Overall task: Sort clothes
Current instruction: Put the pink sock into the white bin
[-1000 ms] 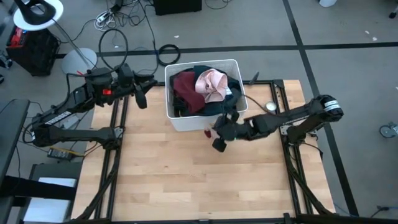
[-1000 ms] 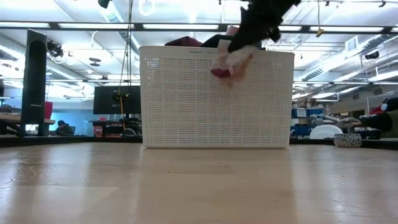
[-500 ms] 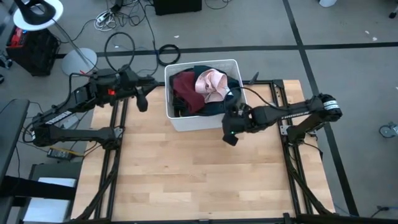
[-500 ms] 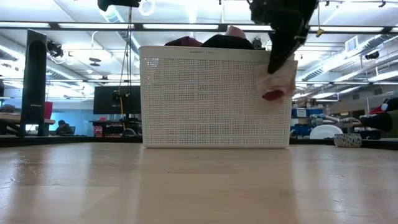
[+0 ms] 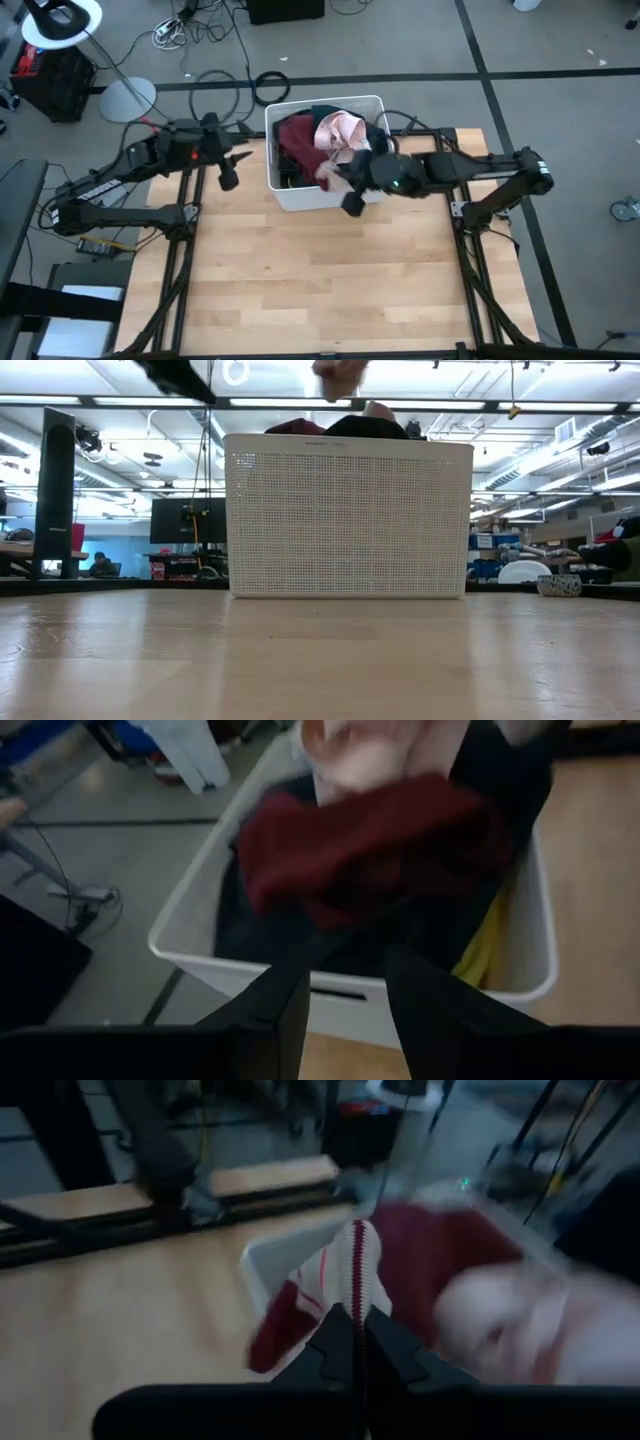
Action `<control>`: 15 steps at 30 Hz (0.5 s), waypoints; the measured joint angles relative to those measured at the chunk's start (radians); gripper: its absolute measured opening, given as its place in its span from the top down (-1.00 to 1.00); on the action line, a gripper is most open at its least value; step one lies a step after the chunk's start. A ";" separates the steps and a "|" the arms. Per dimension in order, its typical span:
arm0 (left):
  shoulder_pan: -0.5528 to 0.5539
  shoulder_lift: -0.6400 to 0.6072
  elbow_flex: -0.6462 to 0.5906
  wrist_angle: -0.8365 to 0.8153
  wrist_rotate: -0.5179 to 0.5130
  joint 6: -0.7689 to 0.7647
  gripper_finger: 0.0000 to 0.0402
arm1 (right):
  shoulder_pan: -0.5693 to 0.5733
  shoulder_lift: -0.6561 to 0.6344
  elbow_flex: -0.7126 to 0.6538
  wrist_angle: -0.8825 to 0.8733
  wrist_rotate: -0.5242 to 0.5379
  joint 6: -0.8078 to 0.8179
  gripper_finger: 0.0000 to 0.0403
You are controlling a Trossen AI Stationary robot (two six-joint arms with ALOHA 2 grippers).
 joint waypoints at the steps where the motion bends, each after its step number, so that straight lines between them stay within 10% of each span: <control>1: 0.000 -0.008 -0.033 0.019 0.003 -0.011 0.32 | -0.016 0.025 0.032 0.019 0.000 -0.046 0.99; 15: 0.000 -0.264 -0.337 0.296 0.058 -0.066 0.32 | -0.390 0.308 0.240 0.090 -0.345 -0.198 0.99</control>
